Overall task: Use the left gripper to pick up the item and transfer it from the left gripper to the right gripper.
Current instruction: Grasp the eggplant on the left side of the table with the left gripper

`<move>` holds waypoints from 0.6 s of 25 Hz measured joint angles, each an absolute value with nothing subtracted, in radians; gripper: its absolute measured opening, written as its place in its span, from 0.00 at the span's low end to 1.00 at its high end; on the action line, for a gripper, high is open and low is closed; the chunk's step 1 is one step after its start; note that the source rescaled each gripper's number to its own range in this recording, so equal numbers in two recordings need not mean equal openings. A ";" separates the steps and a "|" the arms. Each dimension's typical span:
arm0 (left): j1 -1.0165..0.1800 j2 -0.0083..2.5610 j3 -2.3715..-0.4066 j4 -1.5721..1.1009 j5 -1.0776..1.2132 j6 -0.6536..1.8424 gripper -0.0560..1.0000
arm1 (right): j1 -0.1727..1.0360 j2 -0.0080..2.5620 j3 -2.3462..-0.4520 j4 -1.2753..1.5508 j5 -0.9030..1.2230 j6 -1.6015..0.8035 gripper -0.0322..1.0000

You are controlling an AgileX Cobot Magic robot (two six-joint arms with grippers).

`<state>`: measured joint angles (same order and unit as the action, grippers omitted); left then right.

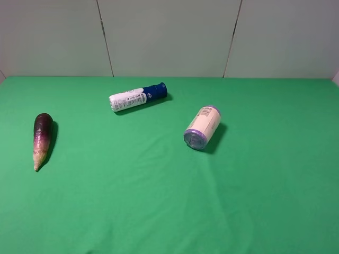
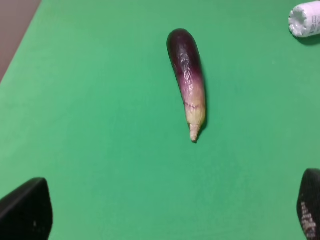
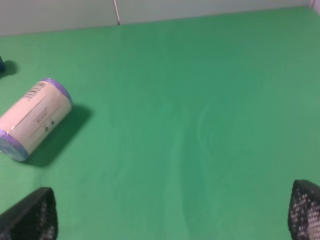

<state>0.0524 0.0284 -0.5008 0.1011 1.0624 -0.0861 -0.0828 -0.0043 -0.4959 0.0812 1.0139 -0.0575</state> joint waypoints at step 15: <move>0.052 0.460 -0.606 0.088 0.976 -0.086 1.00 | -0.083 -0.004 -0.496 0.081 1.014 -0.058 1.00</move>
<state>0.0524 0.4597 -0.6058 0.0875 0.9757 -0.0861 -0.0828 -0.0043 -0.4959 0.0812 1.0139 -0.0575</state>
